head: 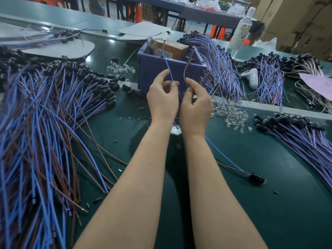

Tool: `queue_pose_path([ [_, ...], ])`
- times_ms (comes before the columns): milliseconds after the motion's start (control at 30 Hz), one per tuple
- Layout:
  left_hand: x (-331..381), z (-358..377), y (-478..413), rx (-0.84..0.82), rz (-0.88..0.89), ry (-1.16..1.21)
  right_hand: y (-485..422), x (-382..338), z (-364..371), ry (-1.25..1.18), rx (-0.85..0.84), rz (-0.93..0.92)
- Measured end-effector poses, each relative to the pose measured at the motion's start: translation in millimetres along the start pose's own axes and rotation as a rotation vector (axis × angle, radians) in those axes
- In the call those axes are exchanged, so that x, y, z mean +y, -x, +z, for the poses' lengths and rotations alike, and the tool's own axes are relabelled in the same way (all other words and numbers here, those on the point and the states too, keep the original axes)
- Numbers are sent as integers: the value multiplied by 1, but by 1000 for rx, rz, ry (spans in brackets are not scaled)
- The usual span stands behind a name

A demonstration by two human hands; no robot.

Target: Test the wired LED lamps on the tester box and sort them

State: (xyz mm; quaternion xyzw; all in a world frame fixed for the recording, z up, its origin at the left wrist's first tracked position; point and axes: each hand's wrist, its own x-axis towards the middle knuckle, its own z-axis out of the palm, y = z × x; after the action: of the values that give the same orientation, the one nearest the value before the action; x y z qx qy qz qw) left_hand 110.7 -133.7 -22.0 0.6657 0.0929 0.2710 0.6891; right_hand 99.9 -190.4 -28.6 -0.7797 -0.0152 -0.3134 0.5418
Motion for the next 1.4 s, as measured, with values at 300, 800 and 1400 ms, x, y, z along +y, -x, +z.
queue_pose_path([
  [300, 2, 0, 1, -11, -7, -8, 0, 0, 0, 0, 3, 2],
  [800, 3, -2, 2, -8, -4, -18, 0, 2, 0, 2, -20, -1],
  [1400, -1, -27, 38, -91, -38, 71, 27, -8, -35, 4, -322, 63],
])
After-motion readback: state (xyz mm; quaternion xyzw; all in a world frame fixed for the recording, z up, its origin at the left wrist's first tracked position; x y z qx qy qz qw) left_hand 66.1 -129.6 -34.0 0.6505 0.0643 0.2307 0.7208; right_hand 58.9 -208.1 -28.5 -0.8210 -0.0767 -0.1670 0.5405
